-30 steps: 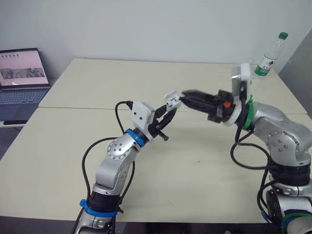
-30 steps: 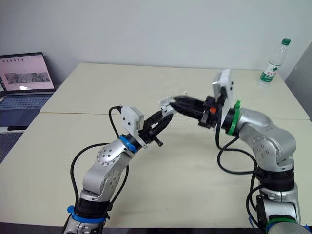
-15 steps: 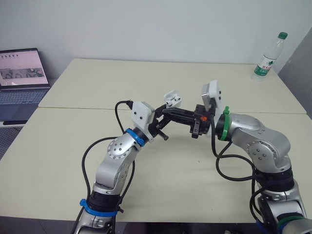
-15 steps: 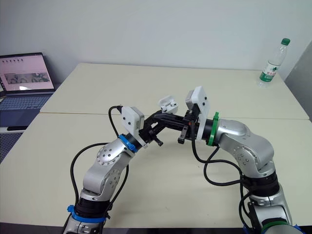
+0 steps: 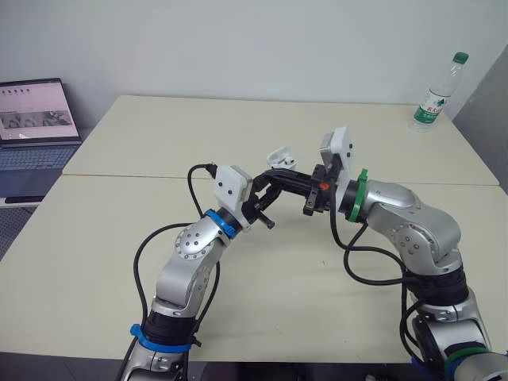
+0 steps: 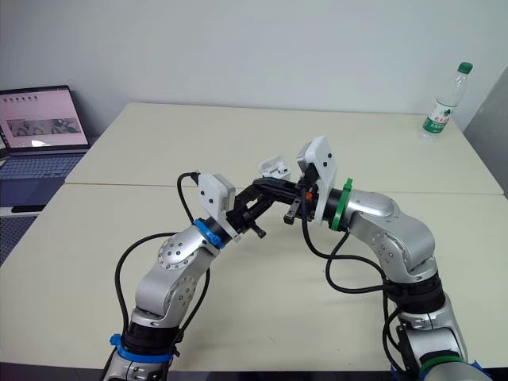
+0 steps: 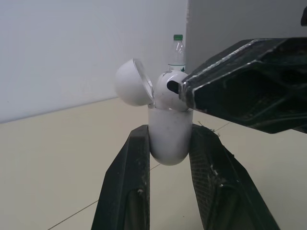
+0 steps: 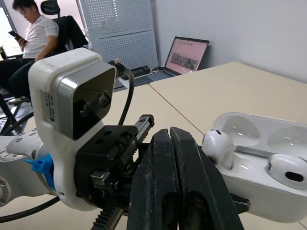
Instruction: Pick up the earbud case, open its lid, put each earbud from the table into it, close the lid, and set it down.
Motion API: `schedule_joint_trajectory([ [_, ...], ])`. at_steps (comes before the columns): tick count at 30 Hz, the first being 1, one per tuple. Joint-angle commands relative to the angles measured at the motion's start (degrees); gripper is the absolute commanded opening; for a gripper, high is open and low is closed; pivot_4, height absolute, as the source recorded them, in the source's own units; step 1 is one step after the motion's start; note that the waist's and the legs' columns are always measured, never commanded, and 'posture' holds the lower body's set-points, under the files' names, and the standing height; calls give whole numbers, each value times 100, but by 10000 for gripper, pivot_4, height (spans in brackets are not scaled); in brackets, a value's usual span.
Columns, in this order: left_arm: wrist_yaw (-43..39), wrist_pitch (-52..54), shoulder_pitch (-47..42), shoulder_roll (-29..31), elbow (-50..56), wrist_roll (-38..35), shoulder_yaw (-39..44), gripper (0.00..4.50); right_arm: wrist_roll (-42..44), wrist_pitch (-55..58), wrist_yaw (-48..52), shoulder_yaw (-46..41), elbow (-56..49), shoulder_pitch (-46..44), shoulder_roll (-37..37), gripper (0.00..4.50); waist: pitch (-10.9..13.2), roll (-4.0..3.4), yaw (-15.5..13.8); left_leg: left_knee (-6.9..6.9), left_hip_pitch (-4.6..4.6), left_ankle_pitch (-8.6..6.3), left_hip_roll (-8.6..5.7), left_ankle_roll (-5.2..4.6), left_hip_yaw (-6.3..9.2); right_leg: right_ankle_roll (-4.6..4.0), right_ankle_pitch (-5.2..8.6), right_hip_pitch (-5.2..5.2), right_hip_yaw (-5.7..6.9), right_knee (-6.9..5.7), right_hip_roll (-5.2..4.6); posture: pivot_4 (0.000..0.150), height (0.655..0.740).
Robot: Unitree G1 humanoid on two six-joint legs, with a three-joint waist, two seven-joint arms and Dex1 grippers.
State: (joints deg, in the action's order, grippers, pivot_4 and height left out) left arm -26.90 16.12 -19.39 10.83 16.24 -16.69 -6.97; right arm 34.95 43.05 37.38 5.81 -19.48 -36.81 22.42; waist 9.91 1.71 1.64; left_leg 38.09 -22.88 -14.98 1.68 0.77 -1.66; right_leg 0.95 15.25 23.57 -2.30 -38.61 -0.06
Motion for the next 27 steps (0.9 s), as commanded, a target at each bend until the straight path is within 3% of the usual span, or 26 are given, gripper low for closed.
schedule_joint_trajectory([
  [1, -4, -49, -83, -58, 262, -55, -29, 7946, -58, -156, 73, -80, -4, -128, 34, 233, 0, 0, 0, 0, 0, 0, 0, 0, 0, 0, 0, 0, 0, 0, 0, 1500, 7400],
  [27, -42, -20, -72, -113, 300, -87, -22, 7946, -229, -350, 469, -127, 225, -181, 257, 233, 0, 1, 0, 0, 0, 0, 0, 0, 0, 0, 0, 0, 0, 0, 0, 1500, 7400],
])
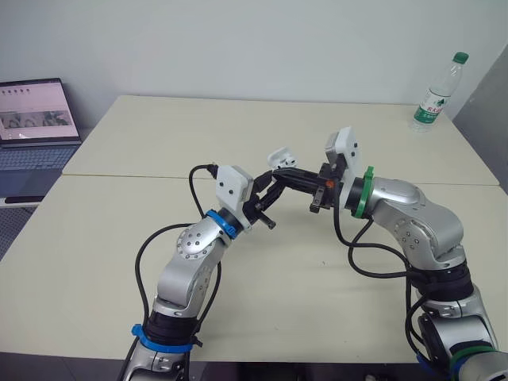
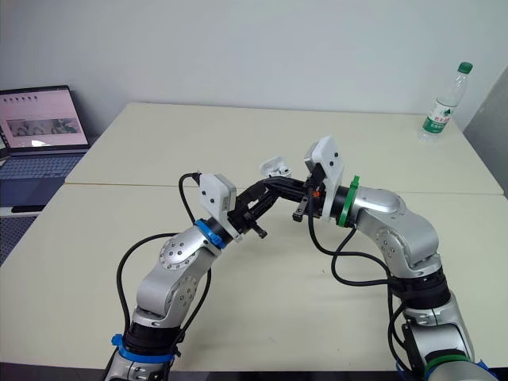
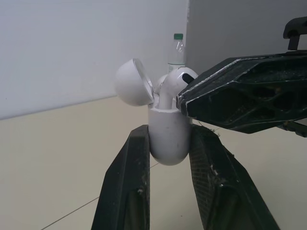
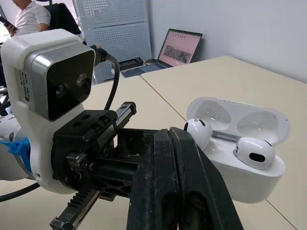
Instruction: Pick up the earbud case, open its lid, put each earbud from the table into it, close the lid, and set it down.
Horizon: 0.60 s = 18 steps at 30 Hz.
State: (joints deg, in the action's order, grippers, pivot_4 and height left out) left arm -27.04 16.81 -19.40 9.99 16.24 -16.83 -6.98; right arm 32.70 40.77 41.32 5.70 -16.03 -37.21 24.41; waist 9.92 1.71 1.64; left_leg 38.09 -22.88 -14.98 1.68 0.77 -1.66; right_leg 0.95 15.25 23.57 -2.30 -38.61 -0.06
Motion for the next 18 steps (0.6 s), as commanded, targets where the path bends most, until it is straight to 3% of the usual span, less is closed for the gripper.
schedule_joint_trajectory([
  [1, -33, -89, -71, -33, 300, -74, -24, 7946, -13, -135, 87, -114, -109, -146, 64, 233, 0, 0, 0, 0, 0, 0, 0, 0, 0, 0, 0, 0, 0, 0, 0, 1500, 7400],
  [18, -60, -80, -48, -57, 351, -120, -58, 7946, -164, -355, 531, -113, 211, -322, 242, 233, 0, 0, 0, 0, 0, 0, 0, 0, 0, 0, 0, 0, 0, 0, 0, 1500, 7400],
])
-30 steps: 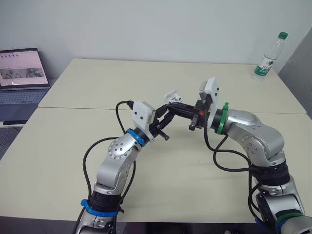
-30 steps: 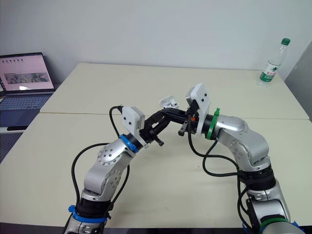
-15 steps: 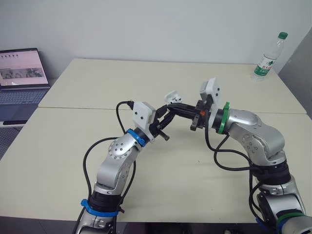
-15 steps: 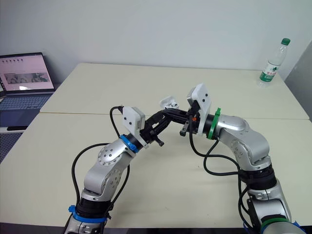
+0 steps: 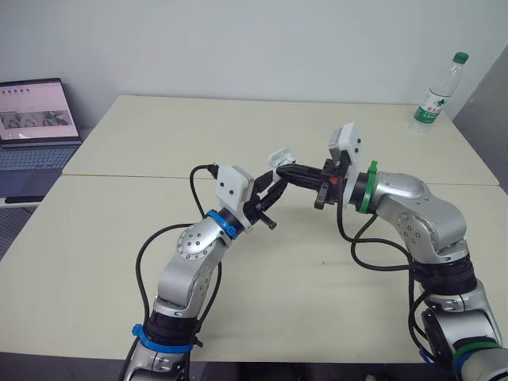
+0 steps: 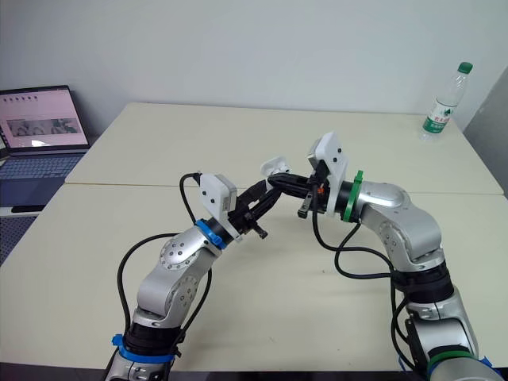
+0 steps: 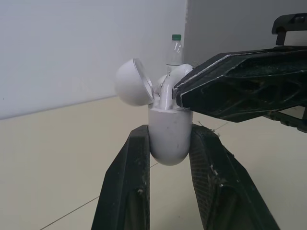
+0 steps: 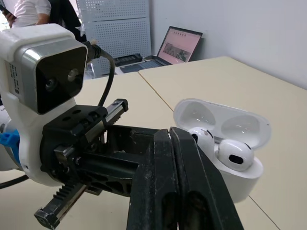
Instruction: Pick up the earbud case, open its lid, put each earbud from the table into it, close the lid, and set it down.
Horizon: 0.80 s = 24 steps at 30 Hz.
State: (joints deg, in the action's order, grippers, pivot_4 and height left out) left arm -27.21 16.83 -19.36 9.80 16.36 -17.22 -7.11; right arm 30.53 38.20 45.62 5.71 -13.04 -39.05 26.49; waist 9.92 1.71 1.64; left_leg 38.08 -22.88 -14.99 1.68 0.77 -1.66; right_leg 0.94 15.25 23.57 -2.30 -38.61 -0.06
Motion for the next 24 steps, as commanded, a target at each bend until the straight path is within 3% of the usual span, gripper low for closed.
schedule_joint_trajectory([
  [1, -46, -83, -56, -38, 334, -84, -45, 7946, 54, -93, 106, -111, -94, -141, 24, 233, 0, 0, 0, 0, 0, 0, 0, 0, 0, 0, 0, 0, 0, 0, 0, 1500, 7400],
  [24, -15, -110, -38, -21, 315, -82, -41, 7946, 217, 28, 59, -185, -215, -134, -127, 233, 0, 0, 0, 0, 0, 0, 0, 0, 0, 0, 0, 0, 0, 0, 0, 1500, 7400],
])
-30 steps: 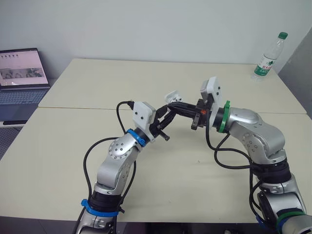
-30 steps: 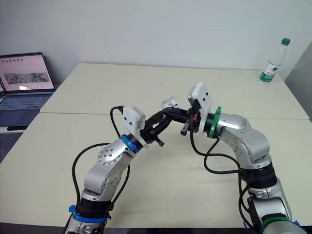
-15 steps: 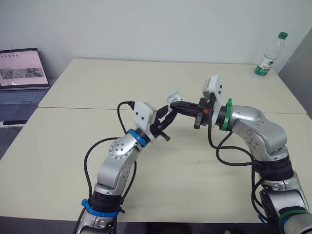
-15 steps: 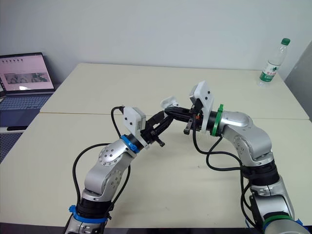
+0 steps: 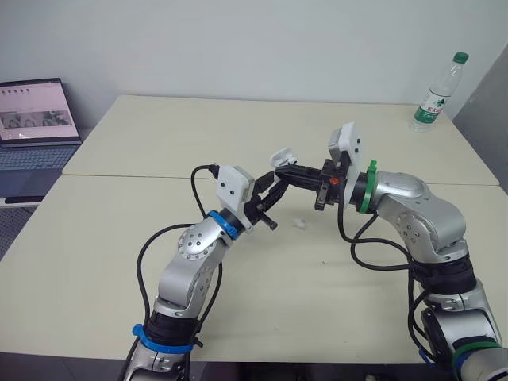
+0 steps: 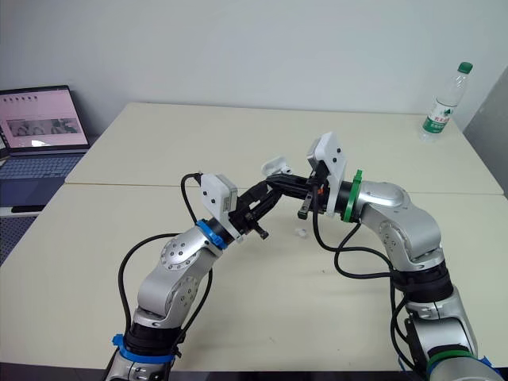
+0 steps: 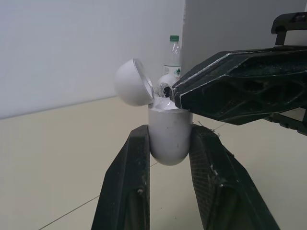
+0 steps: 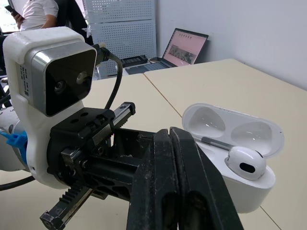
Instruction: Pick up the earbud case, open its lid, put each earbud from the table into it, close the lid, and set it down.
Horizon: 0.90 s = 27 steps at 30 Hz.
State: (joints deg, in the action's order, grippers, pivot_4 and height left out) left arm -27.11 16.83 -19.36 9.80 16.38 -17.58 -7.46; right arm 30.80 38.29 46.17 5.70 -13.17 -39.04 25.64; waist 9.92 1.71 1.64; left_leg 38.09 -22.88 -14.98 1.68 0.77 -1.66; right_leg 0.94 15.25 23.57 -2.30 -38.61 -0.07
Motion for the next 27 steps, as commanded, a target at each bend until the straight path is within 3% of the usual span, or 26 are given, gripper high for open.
schedule_joint_trajectory([
  [1, -22, -111, -27, -13, 314, -44, 4, 7946, 237, 41, -16, -233, -195, -159, -61, 233, 0, 0, 0, 0, 0, 0, 0, 0, 0, 0, 0, 0, 0, 0, 0, 1500, 7400],
  [7, 78, -105, 62, 76, 258, 11, 145, 7946, 695, 274, -267, -863, 91, -514, -165, 233, 0, 0, 0, 0, 0, 0, 0, 0, -1, 0, 0, 0, -1, -1, 0, 1500, 7400],
  [12, 86, -142, 182, 161, 260, 27, 217, 7946, 635, 318, -87, -1117, 554, -518, 314, 1854, 0, 0, 0, 0, 0, 0, -1, 0, -1, 0, 0, -1, 0, 2, -2, 1500, 7400],
  [15, 97, -138, 234, 185, 286, 32, 242, 7946, 584, 330, 214, -1074, 680, -382, 722, 8839, 0, 0, -2, -1, -3, -1, -3, -1, -2, 0, 0, -1, 0, 5, -4, 1500, 7400],
  [25, 187, -96, 514, 261, 545, 34, 308, 7946, 344, 409, 1802, -614, 550, 770, 2441, 44608, 2, 4, -7, -5, -2, -1, -1, -1, -2, 0, 0, -1, 0, 10, -4, 1500, 7400],
  [27, 202, -73, 598, 292, 623, 32, 325, 7946, 328, 306, 2098, -600, 310, 1247, 2754, 44608, 3, 6, -13, -6, -2, -1, -1, -1, 0, 1, 1, -1, 1, 11, -4, 1500, 7400],
])
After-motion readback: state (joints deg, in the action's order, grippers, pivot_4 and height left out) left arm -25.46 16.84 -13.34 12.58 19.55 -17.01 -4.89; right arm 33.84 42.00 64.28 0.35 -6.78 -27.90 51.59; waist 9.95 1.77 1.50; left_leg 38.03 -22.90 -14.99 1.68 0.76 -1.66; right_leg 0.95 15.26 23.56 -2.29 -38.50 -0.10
